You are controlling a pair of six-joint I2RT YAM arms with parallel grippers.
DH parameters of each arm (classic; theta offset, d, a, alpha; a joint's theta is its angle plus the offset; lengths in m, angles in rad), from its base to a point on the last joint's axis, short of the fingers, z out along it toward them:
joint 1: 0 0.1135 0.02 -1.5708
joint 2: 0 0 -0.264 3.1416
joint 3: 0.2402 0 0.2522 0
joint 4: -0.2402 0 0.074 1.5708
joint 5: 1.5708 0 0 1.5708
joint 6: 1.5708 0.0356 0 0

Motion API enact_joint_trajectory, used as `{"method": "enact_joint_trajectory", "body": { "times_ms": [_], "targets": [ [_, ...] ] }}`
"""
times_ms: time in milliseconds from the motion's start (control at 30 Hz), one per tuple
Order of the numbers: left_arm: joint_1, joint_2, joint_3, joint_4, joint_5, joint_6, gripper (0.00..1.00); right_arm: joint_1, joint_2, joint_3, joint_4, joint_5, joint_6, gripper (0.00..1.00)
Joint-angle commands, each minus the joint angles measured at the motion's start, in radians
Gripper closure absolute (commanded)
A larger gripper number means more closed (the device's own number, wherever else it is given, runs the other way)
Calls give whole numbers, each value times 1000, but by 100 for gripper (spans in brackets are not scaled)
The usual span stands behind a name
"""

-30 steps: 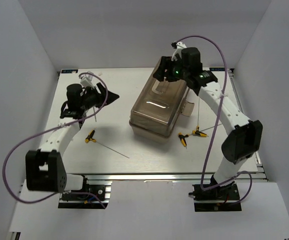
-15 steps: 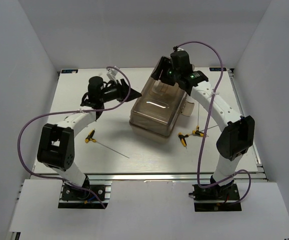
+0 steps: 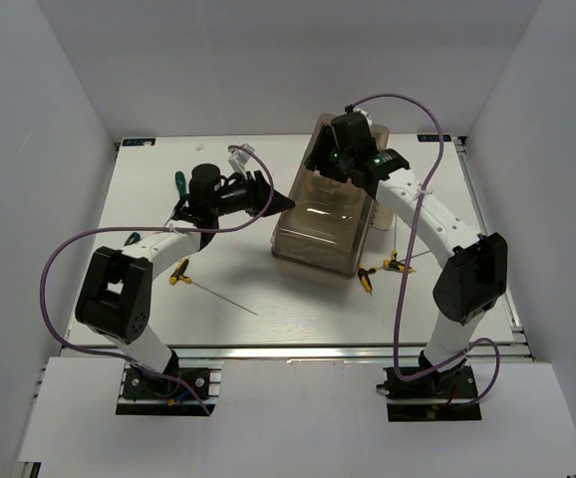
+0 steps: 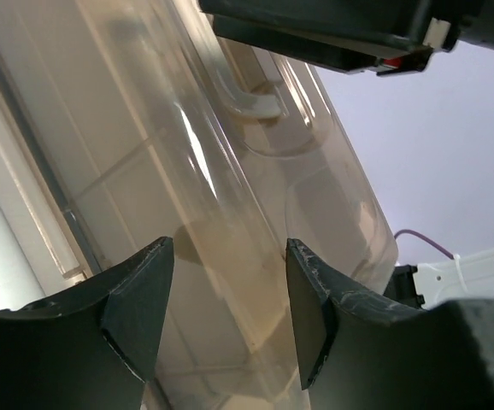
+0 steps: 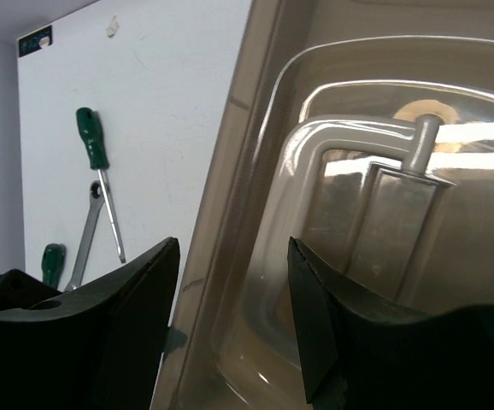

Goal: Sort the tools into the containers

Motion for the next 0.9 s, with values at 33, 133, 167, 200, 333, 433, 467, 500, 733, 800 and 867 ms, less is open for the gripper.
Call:
{"method": "enact_joint_trajectory", "body": {
  "times_ms": [33,133,167,200,333,433,467,500,733,800,867],
  "targets": [
    [-65,-50,-39,9,32,-11,36,-3,-77,-34,-20,75,4,40],
    [-91,-44,-64,30,22,-24,36,-3,-105,-57,-15,103,-13,39],
    [-100,-44,-70,35,19,-28,36,-4,-108,-65,-15,106,-14,39],
    [-104,-39,-72,40,17,-30,36,-6,-110,-79,-14,106,-15,39],
    [-118,-35,-59,35,14,-30,36,-10,-107,-111,-15,111,-4,39],
    [-120,-36,-49,21,12,-24,37,-16,-93,-111,-29,111,13,39],
    [-120,-39,-49,15,9,-21,37,-18,-93,-102,-31,114,12,39],
    [-120,-44,-47,1,0,-13,37,-18,-93,-96,-35,121,15,39],
    [-120,-123,-27,-118,-133,65,34,-45,-79,-135,-37,41,74,40],
    [-120,-149,3,-173,-193,104,34,-53,-71,-157,-20,-12,79,43],
    [-120,-189,57,-247,-283,143,33,-67,-64,-171,9,-87,88,45]
  ]
}}
